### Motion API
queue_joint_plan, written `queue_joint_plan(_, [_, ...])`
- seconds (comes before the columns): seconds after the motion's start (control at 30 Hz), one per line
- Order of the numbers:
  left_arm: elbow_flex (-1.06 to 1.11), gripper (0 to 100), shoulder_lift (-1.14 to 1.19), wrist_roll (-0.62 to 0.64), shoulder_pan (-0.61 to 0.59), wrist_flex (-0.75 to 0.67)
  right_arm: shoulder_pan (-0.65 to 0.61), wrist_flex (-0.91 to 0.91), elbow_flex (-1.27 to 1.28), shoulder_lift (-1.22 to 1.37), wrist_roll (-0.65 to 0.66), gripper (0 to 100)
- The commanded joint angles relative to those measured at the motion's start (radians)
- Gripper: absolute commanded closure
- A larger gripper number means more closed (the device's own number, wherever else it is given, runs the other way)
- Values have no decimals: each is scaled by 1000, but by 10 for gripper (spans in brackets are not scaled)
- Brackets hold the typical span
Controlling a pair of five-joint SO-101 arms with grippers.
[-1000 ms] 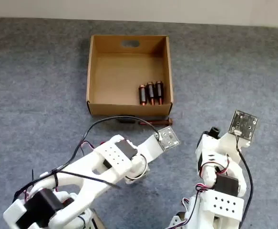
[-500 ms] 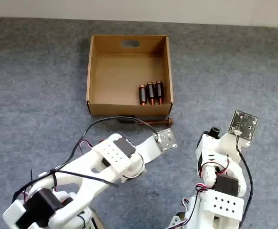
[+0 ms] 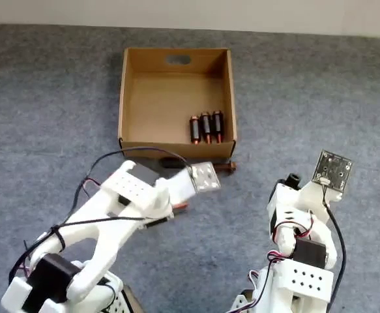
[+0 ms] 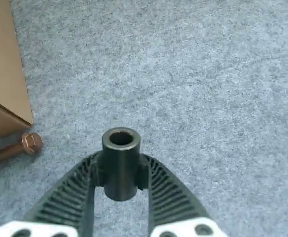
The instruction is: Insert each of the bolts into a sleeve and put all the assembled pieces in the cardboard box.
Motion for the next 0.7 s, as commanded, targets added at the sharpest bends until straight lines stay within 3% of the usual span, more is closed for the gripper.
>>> queue_joint_plan(0.0, [-53, 910, -4, 40, -25, 6, 8, -19, -8, -8, -11, 993])
queue_joint_plan(0.13, [-54, 805, -12, 77, -22, 3, 8, -19, -8, -8, -11, 993])
queue_joint_plan(0.23, [-68, 823, -12, 95, -42, -31, 8, -19, -8, -8, -11, 993])
queue_joint_plan(0.43, [-124, 850, -16, 299, -90, -60, 8, -19, -8, -8, -11, 993])
queue_joint_plan(0.67, [-88, 851, -151, 313, 61, 127, 8, -21, -8, -8, -11, 993])
